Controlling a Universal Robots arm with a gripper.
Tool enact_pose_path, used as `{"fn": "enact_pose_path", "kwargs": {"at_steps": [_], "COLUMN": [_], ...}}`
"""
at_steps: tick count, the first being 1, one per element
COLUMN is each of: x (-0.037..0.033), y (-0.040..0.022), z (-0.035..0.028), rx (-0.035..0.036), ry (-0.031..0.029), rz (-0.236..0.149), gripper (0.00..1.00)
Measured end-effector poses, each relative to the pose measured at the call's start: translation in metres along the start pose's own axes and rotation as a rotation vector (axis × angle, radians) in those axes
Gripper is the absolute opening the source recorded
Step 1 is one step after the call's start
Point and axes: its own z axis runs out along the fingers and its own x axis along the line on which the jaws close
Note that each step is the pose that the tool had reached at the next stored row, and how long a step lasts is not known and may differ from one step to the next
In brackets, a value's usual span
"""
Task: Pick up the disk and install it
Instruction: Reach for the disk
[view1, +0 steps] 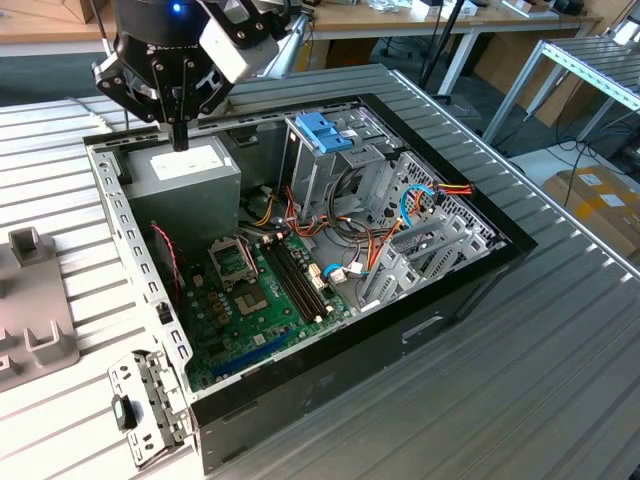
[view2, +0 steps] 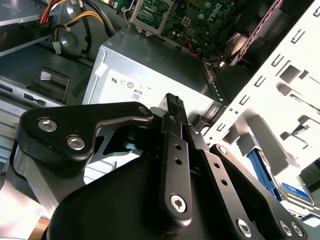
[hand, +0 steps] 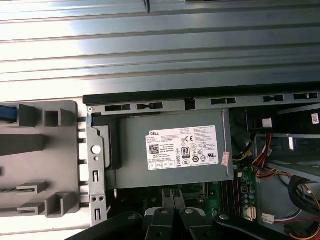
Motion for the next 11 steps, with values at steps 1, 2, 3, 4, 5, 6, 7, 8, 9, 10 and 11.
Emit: {"fn": "enact_pose_path", "kwargs": {"at_steps": [1,2,3,4,5,6,7,8,9,10,11], "x": [0.0001,0.0003,0.0006,0.0008,0.0010,0.0014,0.0016,0.0018,0.0021,0.0023,0.0026], "y": [0.0000,0.0000,-0.0001,-0.0001,-0.0001,-0.0001,-0.0001,-0.0001,-0.0002,-0.0002,-0.0002], "z": [0.0000,0.0000,0.0000,0.0000,0.0000,-0.0001,-0.0001,-0.0001,-0.0001,-0.0001,0.0000], "rx": [0.0000,0.0000,0.0000,0.0000,0.0001,0.0001,0.0001,0.0000,0.0000,0.0001,0.0000], "ry": [0.0000,0.0000,0.0000,0.0000,0.0000,0.0000,0.0000,0.0000,0.0000,0.0001,0.0000], "rz": [0.000,0.000,0.000,0.000,0.000,0.000,0.000,0.000,0.000,0.000,0.000], "gripper": [0.11,0.11,0.11,0.11,0.11,0.11,0.11,0.11,0.11,0.11,0.11]}}
